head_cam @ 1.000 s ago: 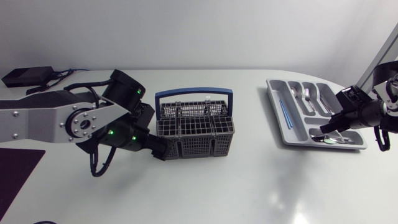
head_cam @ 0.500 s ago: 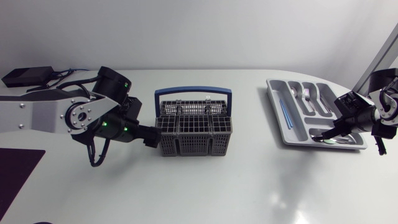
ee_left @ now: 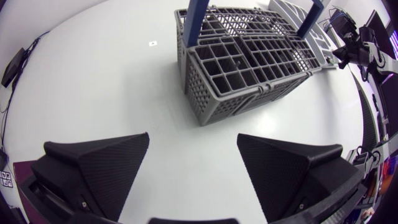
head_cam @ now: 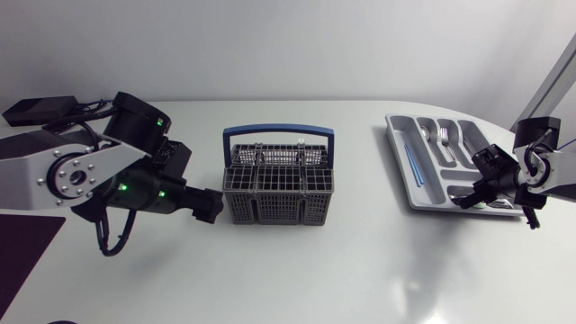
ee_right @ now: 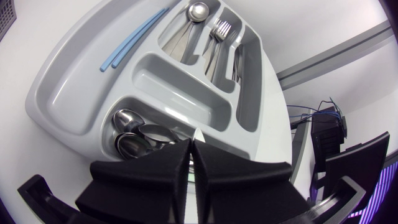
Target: Unload the cutlery basket into the drawer organizer.
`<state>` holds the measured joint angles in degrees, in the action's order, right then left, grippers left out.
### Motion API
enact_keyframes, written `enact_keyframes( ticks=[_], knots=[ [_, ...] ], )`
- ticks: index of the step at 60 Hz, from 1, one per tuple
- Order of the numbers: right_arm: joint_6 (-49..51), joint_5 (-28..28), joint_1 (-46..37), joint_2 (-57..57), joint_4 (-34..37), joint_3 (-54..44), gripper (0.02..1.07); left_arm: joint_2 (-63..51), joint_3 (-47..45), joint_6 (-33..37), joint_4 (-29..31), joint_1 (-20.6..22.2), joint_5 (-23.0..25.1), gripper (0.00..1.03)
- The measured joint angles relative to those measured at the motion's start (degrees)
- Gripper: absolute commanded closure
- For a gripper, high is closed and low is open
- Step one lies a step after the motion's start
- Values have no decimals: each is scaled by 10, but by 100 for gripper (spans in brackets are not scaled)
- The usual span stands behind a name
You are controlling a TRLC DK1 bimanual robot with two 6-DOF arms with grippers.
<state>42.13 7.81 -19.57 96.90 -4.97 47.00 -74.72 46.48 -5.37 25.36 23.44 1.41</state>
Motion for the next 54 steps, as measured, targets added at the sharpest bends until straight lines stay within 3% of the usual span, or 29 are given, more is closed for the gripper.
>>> enact_keyframes(
  ticks=[8,15,20,32,36,37,38,40,41,54],
  knots=[
    [2,0,0,5,-7,-2,63,31,-8,5,21,4,0,4],
    [1,0,0,5,-9,-5,35,56,-10,7,39,13,0,4],
    [1,0,0,-3,-9,-18,5,76,-13,7,56,20,0,4],
    [-5,-7,19,-86,-9,-57,7,118,-20,12,89,23,0,4],
    [-15,-12,36,-129,-4,-68,28,132,-24,20,93,21,-3,4],
    [-18,-12,40,-139,-3,-71,28,135,-26,22,93,21,-4,4],
    [-21,-13,45,-150,-2,-74,25,139,-28,25,95,20,-5,4],
    [-30,-15,53,-174,0,-79,8,145,-32,27,97,17,-7,4],
    [-32,-16,57,-184,2,-81,5,148,-35,29,98,16,-7,4],
    [-81,-14,112,-323,56,-90,6,194,-57,66,128,-10,-15,4]
  ],
)
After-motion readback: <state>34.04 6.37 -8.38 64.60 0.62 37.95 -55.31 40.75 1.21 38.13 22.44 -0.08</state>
